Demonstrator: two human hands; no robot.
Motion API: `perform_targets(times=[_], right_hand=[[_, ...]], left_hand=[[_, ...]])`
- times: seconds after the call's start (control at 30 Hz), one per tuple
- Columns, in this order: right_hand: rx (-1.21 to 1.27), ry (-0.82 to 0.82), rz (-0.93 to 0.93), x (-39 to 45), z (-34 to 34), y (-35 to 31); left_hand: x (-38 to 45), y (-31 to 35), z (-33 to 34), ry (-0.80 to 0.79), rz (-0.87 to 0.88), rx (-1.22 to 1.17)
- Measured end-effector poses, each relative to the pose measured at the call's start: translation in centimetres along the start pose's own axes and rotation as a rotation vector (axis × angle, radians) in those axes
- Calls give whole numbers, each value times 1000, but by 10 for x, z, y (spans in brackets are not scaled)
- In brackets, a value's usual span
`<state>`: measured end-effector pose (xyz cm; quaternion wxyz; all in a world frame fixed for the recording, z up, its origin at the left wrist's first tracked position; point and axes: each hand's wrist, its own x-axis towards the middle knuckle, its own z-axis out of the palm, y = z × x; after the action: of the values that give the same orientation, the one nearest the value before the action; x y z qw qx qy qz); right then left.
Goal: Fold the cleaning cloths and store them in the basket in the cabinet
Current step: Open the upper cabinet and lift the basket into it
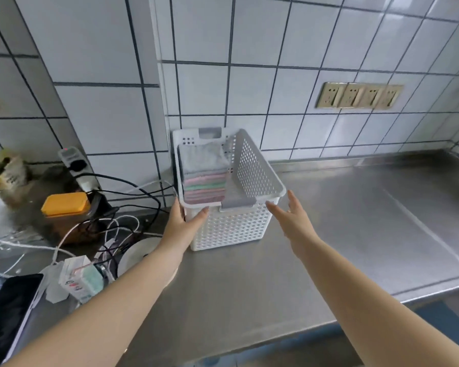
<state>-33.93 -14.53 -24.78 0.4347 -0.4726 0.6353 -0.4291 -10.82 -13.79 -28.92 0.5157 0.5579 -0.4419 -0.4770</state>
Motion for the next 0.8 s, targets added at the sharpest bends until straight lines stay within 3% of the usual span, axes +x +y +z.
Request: perform_targets(times=[0.17, 0.47, 0.8], right_hand=[[20, -59, 80, 52, -1, 0], [314, -246, 258, 102, -1, 15], [333, -270, 189, 87, -11, 16]], left_hand=[[26, 1, 15, 131, -112, -53], [46, -12, 22, 159, -26, -178], [32, -3, 20, 25, 31, -202]])
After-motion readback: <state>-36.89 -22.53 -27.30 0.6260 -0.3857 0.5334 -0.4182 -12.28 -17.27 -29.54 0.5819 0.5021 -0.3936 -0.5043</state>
